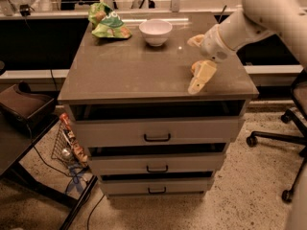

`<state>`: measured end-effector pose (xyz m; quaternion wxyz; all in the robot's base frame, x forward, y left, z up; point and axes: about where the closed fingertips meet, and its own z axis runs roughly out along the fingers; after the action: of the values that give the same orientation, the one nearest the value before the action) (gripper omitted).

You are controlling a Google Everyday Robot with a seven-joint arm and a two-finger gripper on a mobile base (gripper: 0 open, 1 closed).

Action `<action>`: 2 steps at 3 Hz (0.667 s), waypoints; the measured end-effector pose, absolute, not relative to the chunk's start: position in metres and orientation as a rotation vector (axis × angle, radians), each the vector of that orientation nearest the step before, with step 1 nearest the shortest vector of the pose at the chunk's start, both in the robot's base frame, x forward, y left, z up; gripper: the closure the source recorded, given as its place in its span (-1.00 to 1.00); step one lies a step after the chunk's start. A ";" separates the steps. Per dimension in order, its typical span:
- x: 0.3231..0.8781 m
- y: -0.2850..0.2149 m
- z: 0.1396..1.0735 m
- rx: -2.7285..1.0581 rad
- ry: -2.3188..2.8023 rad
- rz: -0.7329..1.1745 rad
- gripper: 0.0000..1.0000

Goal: Place orange into white bowl

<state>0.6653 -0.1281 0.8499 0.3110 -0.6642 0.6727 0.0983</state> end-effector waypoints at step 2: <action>0.693 -0.164 0.828 -1.734 1.851 0.270 -0.68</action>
Offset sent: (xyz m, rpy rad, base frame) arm 0.0396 -0.0638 -0.0198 -0.0166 0.0522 -0.0728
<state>0.6934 -0.1640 0.8283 0.2915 -0.6503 0.6942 0.1012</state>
